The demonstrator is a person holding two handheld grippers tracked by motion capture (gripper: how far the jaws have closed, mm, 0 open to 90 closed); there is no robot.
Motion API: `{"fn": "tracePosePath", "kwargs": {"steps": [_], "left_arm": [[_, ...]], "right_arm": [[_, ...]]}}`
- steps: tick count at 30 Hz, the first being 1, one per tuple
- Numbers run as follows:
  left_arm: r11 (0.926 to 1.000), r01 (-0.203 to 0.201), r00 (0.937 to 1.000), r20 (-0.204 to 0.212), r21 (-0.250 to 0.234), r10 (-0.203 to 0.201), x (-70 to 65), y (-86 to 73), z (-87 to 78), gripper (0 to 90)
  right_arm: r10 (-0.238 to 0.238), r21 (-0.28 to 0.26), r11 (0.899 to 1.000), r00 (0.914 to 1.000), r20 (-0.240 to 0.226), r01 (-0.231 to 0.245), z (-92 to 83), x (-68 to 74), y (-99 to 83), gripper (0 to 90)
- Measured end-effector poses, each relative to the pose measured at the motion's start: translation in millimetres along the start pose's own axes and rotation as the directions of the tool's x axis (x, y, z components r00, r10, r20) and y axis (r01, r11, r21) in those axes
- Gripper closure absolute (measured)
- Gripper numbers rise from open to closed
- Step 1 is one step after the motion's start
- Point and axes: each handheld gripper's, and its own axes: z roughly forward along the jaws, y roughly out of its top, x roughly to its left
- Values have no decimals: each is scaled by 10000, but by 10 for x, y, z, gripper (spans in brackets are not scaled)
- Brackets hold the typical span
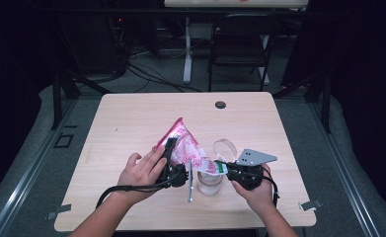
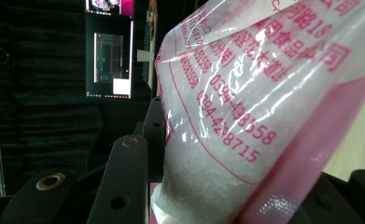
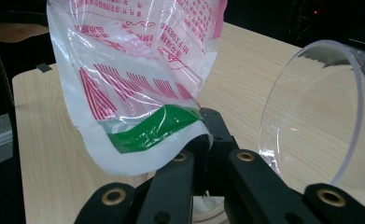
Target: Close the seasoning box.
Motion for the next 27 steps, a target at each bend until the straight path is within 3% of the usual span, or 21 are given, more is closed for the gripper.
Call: {"fn": "tracePosePath", "kwargs": {"steps": [11, 27], "left_arm": [[10000, 76, 10000, 21, -10, -76, -5, -2, -2, 658], [9999, -134, 9999, -37, -34, 134, 9, 9, -6, 659]], "right_arm": [[-13, 1, 10000, 10000, 7, 13, 4, -2, -1, 900], [9, 40, 10000, 10000, 3, -9, 8, -7, -5, 900]]}}
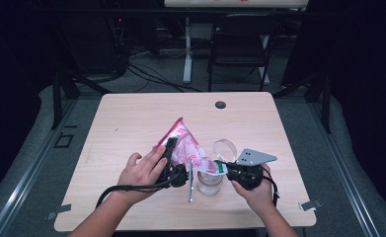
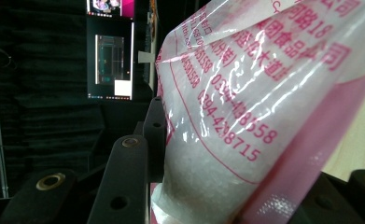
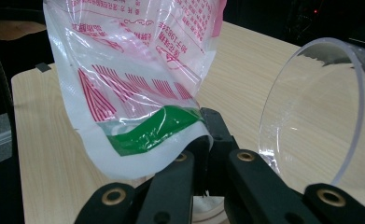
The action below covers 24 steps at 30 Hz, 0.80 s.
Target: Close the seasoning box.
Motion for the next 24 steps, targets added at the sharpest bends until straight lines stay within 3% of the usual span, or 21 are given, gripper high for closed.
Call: {"fn": "tracePosePath", "kwargs": {"steps": [24], "left_arm": [[9999, -84, 10000, -47, -89, 84, -3, 15, -17, 659]], "right_arm": [[-54, 32, 10000, 10000, 56, 54, 14, -11, -8, 900]]}}
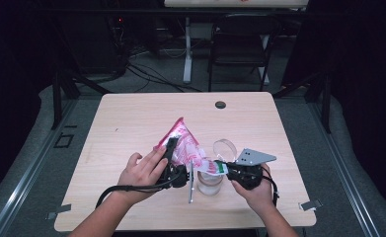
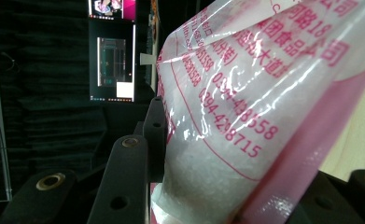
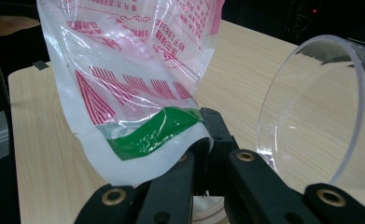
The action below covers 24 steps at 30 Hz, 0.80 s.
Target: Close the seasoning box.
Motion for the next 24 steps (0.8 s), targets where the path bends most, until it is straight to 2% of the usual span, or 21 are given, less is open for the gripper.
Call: {"fn": "tracePosePath", "kwargs": {"steps": [3, 7, 8, 9, 11, 13, 14, 24], "left_arm": [[9999, -16, 10000, -17, -137, 15, -6, -2, 3, 658], [10000, -67, 10000, 17, -47, 67, -1, 6, -8, 659], [9998, -38, 10000, -73, -191, 36, -6, 1, 0, 659], [10000, -79, 10000, -13, -31, 79, 1, 8, -9, 660], [10000, -2, 10000, 46, -7, 2, -1, 9, -11, 660], [9999, -21, 10000, -36, -168, 21, 1, 8, -3, 661], [10000, -47, 10000, 26, -24, 47, 7, 14, -12, 661], [9999, -90, 10000, 15, -49, 90, 10, 25, -15, 662]], "right_arm": [[4, -5, 10000, 10000, 3, -4, 1, -4, -2, 900], [12, 5, 10000, 10000, 37, -12, 1, -11, -4, 900], [17, 4, 10000, 10000, 44, -17, 1, -10, -5, 900], [6, 16, 10000, 10000, 48, -6, 1, -11, -5, 900], [7, 19, 10000, 10000, 42, -7, 2, -12, -5, 900], [22, 13, 10000, 10000, 59, -22, 2, -11, -6, 900], [21, 13, 10000, 10000, 60, -21, 1, -11, -6, 900], [86, 1, 10000, 9999, 58, -86, 1, -17, -9, 900]]}}
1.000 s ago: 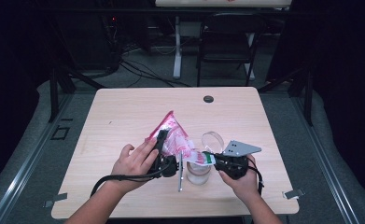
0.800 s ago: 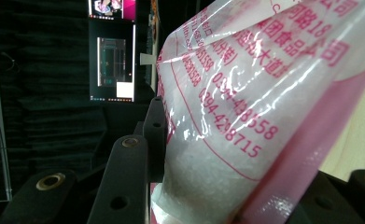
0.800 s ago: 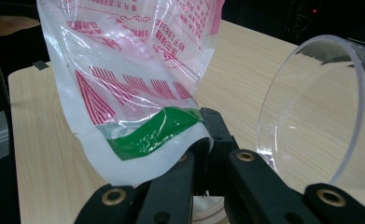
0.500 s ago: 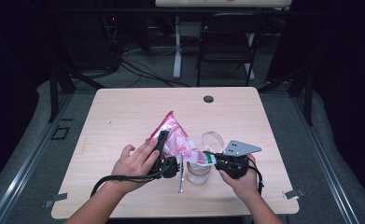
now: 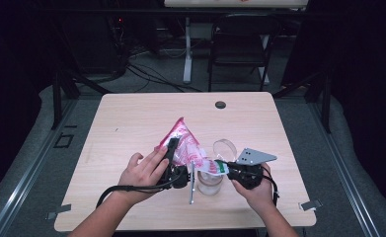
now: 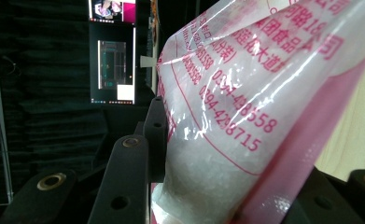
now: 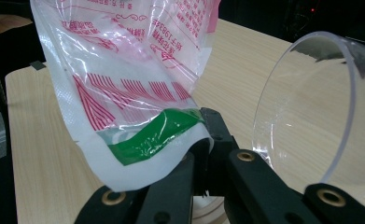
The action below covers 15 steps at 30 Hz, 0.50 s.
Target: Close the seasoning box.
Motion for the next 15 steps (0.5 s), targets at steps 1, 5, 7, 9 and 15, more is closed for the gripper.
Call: {"fn": "tracePosePath", "kwargs": {"steps": [1, 5, 7, 9, 15], "left_arm": [[10000, -7, 10000, 2, -25, 7, 1, 0, 2, 662], [10000, 1, 10000, -1, -28, -1, 3, 3, 1, 662], [10000, -3, 10000, 29, -11, 3, 4, 6, 0, 662], [10000, -77, 10000, -21, -32, 76, 12, 9, -3, 662], [10000, -18, 10000, -56, -36, 18, 13, 16, -13, 663]], "right_arm": [[-4, 10, 10000, 10000, 7, 4, 1, -1, 0, 900], [0, 5, 10000, 10000, 25, 0, 2, -3, -1, 900], [-6, 13, 10000, 10000, 25, 6, 2, -6, -1, 900], [-11, 16, 10000, 10000, 31, 11, 1, -7, -1, 900], [-5, -1, 10000, 10000, 38, 5, 0, -9, -2, 900]]}}
